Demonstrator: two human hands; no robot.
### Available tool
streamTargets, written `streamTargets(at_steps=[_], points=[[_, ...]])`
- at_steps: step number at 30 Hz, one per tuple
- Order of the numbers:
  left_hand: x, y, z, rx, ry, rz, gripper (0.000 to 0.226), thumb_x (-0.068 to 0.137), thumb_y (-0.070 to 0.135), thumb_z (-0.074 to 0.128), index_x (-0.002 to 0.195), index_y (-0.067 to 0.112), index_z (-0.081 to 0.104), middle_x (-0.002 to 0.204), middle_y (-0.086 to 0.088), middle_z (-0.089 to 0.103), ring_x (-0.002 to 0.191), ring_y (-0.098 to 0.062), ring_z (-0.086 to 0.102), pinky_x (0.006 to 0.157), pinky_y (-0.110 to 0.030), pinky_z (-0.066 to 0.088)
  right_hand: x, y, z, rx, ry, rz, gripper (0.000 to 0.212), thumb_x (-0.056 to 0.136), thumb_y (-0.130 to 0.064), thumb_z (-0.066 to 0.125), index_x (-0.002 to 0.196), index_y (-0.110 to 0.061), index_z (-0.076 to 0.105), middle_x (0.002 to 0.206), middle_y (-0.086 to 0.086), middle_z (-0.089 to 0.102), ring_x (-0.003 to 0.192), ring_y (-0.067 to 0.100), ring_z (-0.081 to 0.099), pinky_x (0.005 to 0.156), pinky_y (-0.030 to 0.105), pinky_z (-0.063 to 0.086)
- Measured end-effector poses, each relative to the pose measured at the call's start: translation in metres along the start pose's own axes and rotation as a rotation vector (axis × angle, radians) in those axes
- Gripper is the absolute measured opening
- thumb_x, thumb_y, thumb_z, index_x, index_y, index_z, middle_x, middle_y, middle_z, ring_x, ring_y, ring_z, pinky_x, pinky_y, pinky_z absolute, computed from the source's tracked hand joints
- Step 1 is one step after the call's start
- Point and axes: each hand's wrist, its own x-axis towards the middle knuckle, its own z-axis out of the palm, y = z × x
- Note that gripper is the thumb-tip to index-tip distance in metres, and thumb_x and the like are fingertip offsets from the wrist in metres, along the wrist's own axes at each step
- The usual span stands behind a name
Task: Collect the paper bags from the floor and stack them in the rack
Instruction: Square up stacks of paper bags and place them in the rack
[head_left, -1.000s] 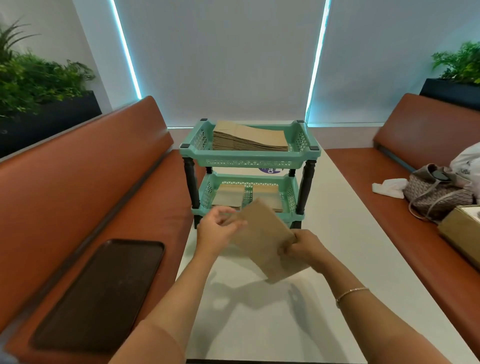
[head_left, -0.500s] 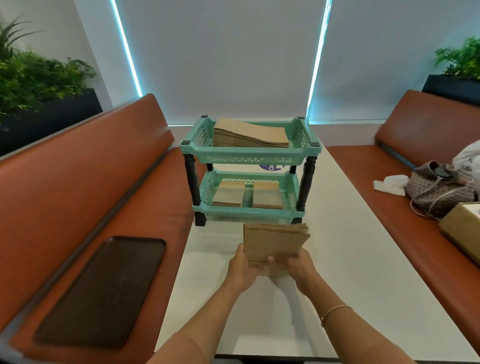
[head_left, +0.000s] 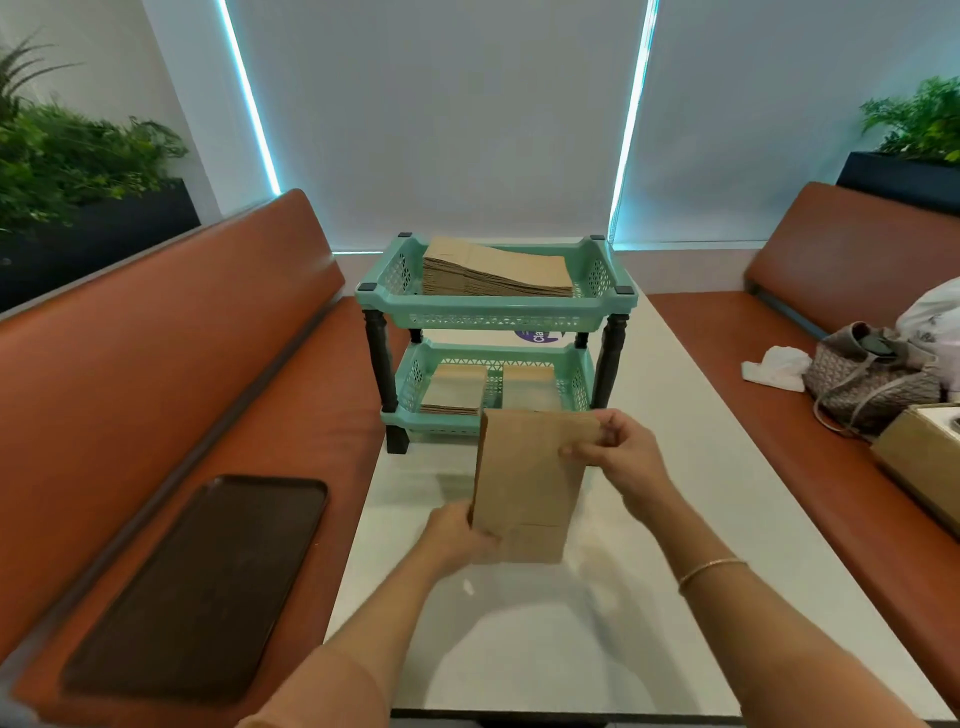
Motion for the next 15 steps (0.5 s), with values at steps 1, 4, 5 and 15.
streamTargets(at_steps=[1,4,5,15], points=[[0.001,0.001,-0.008,-0.086,-0.001,0.003,0.031,0.062,0.019,0.072,0.093,0.024,0.068,0.098,-0.002,0.070,0.095,-0.023,0.066,0.082,-0.032,0.055,0.002,-0.008,-0.006,-0.028,-0.010,-0.023,0.037,0.066,0.018,0.070,0.082,-0.014,0.061,0.073,0.003,0.063,0.065,0.015,0.059,0.057,0.023,0.053],[0.002,0.006,-0.032,-0.445,0.104,-0.005,0.028,0.069,0.002,0.074,0.091,0.016,0.064,0.089,-0.005,0.068,0.087,-0.024,0.063,0.078,-0.031,0.051,0.006,-0.017,-0.020,-0.154,-0.050,-0.043,0.035,0.069,0.022,0.063,0.089,-0.007,0.063,0.065,0.002,0.056,0.055,0.010,0.054,0.049,0.016,0.049],[0.002,0.008,-0.037,-0.564,0.134,0.001,0.026,0.074,-0.005,0.070,0.090,0.014,0.061,0.086,-0.004,0.066,0.083,-0.021,0.060,0.074,-0.027,0.048,0.005,-0.014,-0.023,-0.196,-0.061,-0.026,0.034,0.069,0.023,0.061,0.089,-0.005,0.063,0.064,0.001,0.056,0.055,0.009,0.054,0.050,0.015,0.048],[-0.001,0.007,-0.010,-0.695,0.213,0.026,0.047,0.071,-0.007,0.075,0.106,0.017,0.055,0.100,-0.006,0.063,0.090,-0.019,0.060,0.071,-0.027,0.052,-0.017,0.075,-0.006,-0.264,0.152,0.227,0.034,0.074,0.009,0.058,0.100,-0.014,0.060,0.095,0.008,0.063,0.090,0.027,0.059,0.078,0.039,0.052]])
